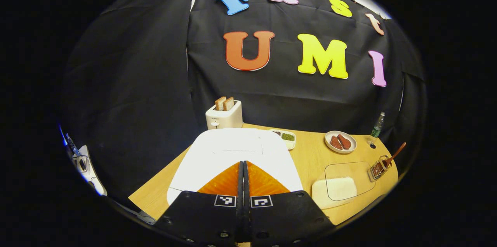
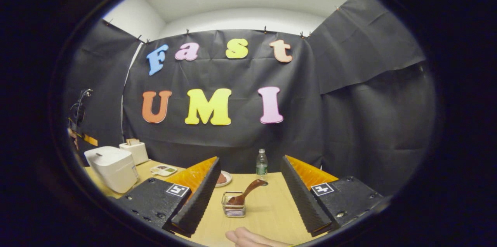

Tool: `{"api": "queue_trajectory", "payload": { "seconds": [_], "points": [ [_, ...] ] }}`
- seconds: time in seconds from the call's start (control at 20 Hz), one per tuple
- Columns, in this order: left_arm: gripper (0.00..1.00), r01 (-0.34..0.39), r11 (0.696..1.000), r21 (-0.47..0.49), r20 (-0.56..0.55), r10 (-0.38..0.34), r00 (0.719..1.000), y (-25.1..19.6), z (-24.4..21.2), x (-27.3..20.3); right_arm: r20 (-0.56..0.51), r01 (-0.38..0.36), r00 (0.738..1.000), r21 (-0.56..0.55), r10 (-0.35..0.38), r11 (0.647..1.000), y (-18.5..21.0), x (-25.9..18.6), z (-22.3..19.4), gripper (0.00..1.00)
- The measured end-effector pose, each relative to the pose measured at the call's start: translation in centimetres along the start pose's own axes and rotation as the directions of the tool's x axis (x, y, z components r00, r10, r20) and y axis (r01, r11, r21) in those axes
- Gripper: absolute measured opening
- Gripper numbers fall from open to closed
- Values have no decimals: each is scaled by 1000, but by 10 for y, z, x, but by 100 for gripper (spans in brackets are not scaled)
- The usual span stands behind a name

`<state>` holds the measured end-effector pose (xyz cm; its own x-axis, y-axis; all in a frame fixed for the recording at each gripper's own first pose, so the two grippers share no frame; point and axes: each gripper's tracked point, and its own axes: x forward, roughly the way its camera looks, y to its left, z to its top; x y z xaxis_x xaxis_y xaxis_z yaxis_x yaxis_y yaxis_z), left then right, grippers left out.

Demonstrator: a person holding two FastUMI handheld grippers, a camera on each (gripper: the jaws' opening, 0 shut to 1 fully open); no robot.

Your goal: Close the left gripper, press the button to open the rice cooker; take a wooden spoon from the chopstick holder with the right hand, scoop a spoonful of rice and pour it into the rice cooker, then put the wooden spoon back into the chopstick holder.

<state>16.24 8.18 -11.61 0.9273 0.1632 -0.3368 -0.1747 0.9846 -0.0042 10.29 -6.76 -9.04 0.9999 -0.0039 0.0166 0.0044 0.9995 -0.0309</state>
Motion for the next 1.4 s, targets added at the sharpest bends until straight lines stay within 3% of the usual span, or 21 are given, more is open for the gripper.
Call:
{"api": "queue_trajectory", "payload": {
  "seconds": [0.25,0.5,0.85,1.4],
  "points": [
    [0,-6,999,-40,-99,2,995,4,-33,21,-1,2,1000,-22,-2,1000,3,0,-4,99],
    [0,-8,997,-73,-104,1,995,0,-35,18,4,9,1000,-20,-9,1000,-2,-1,-5,98],
    [0,-37,999,-6,-127,36,991,10,-46,9,-20,3,1000,-9,-3,1000,1,0,-14,99],
    [1,-62,998,10,57,61,997,7,-1,-16,-24,30,999,-7,-30,1000,-8,-12,-24,96]
  ]
}}
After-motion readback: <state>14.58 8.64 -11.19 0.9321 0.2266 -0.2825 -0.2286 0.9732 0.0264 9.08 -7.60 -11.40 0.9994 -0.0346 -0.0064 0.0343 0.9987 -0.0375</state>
